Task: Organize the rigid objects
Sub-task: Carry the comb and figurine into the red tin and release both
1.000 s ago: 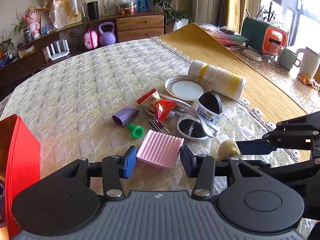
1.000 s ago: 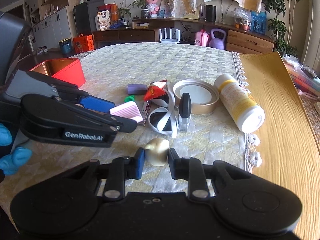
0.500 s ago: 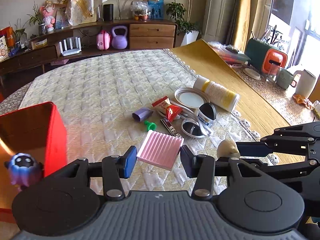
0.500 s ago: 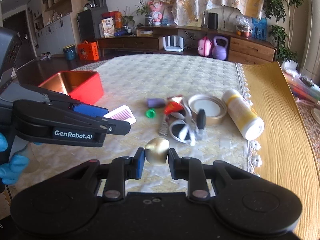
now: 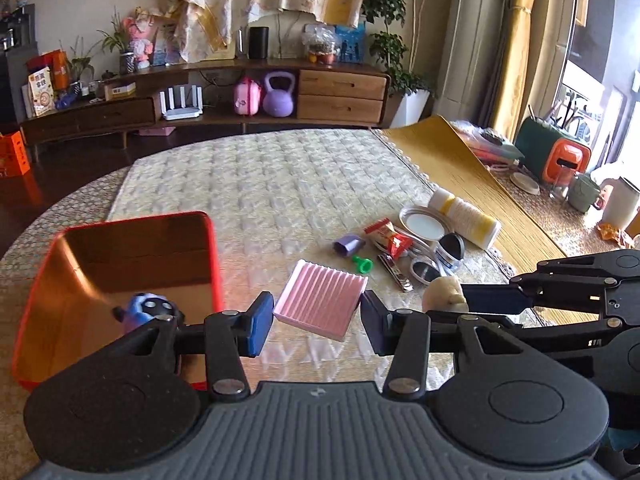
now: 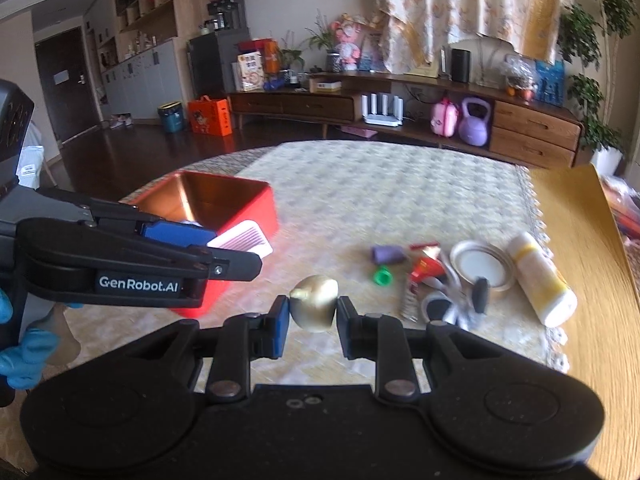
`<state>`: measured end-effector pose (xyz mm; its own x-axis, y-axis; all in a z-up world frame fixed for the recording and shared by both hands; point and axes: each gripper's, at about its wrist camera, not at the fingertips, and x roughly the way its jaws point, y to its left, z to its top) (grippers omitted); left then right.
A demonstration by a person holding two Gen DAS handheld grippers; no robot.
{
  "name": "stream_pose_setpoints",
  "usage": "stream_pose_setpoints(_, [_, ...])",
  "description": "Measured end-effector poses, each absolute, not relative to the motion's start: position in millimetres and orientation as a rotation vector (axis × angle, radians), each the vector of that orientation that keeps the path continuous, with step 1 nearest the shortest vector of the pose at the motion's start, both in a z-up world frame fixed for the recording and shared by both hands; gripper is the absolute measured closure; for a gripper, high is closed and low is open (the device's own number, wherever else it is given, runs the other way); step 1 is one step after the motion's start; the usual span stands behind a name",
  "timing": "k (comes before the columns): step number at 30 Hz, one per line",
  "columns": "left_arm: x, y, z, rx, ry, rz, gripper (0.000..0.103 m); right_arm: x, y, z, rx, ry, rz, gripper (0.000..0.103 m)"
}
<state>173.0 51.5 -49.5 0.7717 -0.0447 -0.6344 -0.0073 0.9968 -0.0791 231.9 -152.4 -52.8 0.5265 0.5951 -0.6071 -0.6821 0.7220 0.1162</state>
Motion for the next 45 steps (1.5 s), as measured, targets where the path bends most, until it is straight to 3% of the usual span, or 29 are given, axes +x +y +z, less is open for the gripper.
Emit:
stream_pose_setpoints(21, [155, 161, -45, -0.120, 0.669, 0.193, 0.056, 248, -51, -38, -0.199, 0.665, 0.881, 0.079])
stream_pose_setpoints(45, [242, 225, -87, -0.128, 0.837, 0.244, 0.056, 302, 46, -74, -0.364, 0.744, 0.885, 0.079])
